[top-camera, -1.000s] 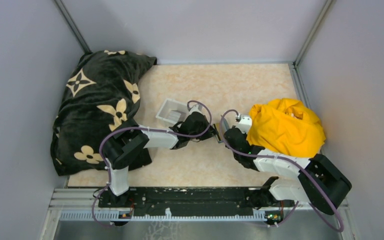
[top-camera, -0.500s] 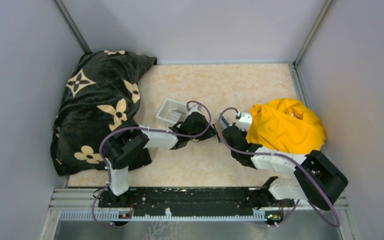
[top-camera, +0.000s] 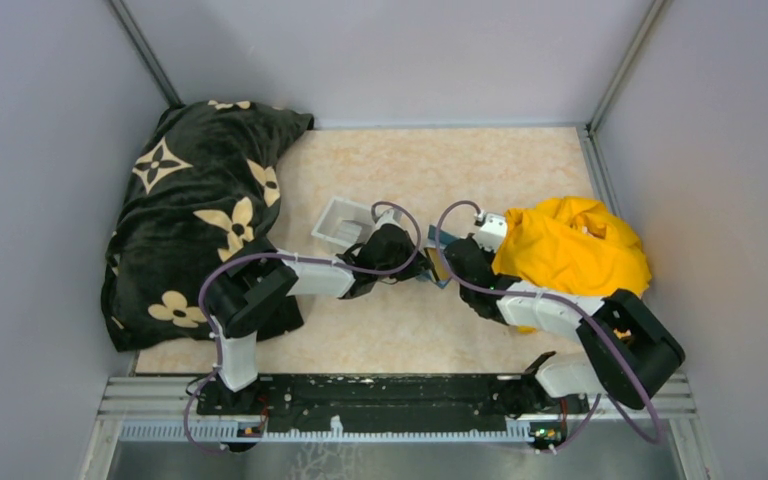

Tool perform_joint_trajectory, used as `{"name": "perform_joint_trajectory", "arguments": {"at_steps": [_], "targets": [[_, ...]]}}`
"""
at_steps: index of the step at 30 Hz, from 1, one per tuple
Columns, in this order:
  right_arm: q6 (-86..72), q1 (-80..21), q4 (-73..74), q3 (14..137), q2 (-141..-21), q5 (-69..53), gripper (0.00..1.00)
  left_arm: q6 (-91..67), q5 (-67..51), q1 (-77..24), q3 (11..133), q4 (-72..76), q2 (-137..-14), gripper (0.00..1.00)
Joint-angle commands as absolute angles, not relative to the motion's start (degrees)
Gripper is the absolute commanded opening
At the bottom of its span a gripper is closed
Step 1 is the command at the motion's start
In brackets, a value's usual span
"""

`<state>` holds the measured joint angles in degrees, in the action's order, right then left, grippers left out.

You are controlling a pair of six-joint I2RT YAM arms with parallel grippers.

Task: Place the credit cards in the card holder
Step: Open the card holder at the center of the board.

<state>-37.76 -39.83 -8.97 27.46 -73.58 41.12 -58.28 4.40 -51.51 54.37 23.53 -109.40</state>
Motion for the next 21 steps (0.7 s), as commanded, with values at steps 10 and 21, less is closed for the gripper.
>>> {"name": "perform_joint_trajectory", "arguments": {"at_steps": [10,21], "targets": [[-36.8,-37.1,-13.1,34.4,-78.6,37.1,0.0,-54.1,4.9,-49.7,55.3,19.0,-109.8,0.0],[-36.1,-36.2,-10.9,35.0,-78.9,34.8,0.0,-48.1,7.1,-49.5,62.1,13.1,-109.5,0.0]]}}
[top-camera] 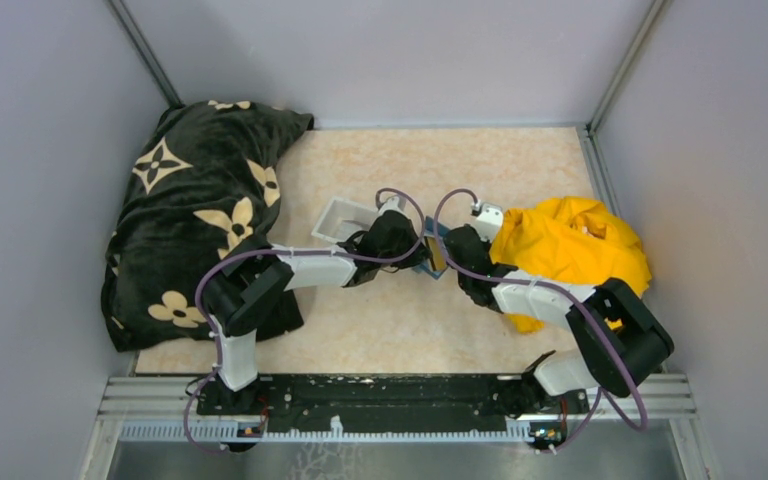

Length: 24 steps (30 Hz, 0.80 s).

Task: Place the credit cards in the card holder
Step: Open the card holder at the center of the board.

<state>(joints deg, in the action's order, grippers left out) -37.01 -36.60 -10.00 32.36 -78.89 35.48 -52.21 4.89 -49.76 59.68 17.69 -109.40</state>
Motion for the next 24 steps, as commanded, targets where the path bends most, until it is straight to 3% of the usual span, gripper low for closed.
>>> {"name": "perform_joint_trajectory", "arguments": {"at_steps": [1,12,24], "targets": [[-36.0,-36.3,-10.7,35.0,-78.8,34.8,0.0,-47.8,7.3,-49.4,63.0,12.3,-109.9,0.0],[-33.7,-36.1,-7.4,39.1,-78.9,31.2,0.0,-44.1,5.7,-48.8,70.7,6.2,-115.1,0.0],[-33.2,-36.1,-8.0,41.4,-81.7,28.9,0.0,-44.2,3.0,-48.0,70.3,7.0,-117.7,0.0]]}}
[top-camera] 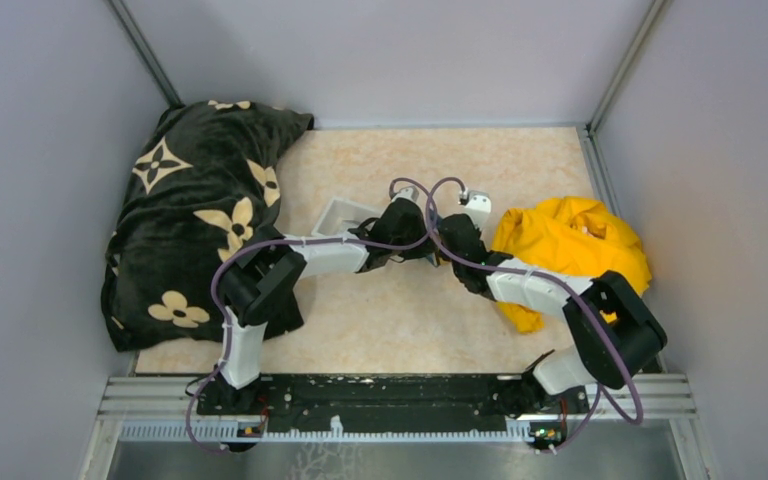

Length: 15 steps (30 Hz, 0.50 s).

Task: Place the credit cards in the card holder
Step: Open the card holder at the center of the board.

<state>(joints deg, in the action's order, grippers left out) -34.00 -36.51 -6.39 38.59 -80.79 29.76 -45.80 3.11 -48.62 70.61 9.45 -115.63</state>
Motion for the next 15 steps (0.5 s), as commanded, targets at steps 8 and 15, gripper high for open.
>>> {"name": "perform_joint_trajectory", "arguments": {"at_steps": [8,15], "targets": [[-33.8,-36.8,-9.5,37.1,-78.7,26.1,0.0,-44.9,2.0,-47.1,69.3,8.2,-117.6,0.0],[-34.3,-37.2,-11.7,37.2,-81.7,24.6,0.0,-45.5,1.3,-46.7,68.1,9.5,-117.2,0.0]]}}
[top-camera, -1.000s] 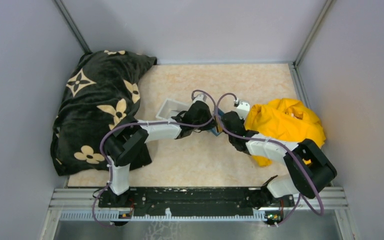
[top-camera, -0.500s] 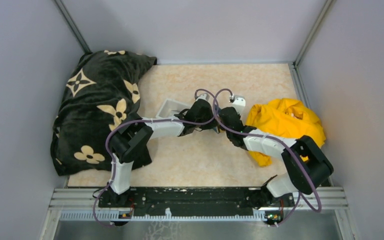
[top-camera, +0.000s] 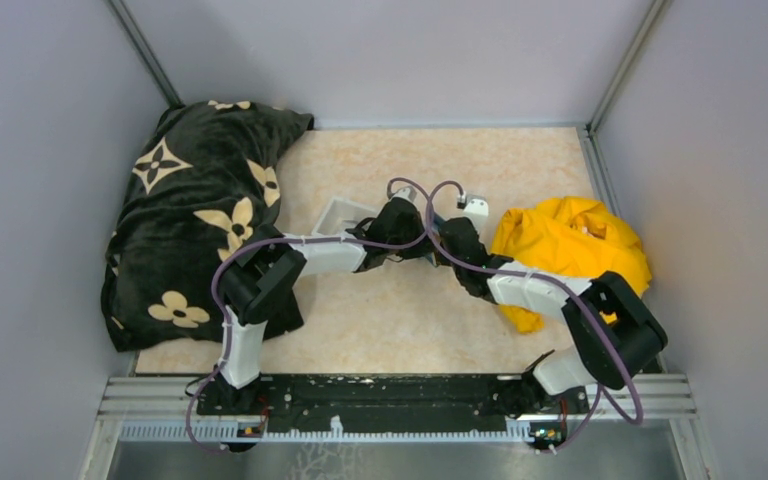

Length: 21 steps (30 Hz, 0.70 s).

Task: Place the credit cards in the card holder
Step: Open the card holder at the center of the board.

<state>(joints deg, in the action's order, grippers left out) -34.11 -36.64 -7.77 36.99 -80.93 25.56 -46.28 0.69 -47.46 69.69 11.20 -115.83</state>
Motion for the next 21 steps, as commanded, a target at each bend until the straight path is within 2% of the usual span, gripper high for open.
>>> {"name": "perform_joint_trajectory", "arguments": {"at_steps": [1,21], "targets": [[-34.3,-37.3,-11.9,37.3,-81.9,24.6,0.0,-45.6,1.2,-46.6,68.1,9.5,-117.2,0.0],[-29.1,-34.8,-21.8,42.7,-90.3,27.0,0.0,-46.8,0.0,-45.3,65.2,10.7,-117.1,0.0]]}}
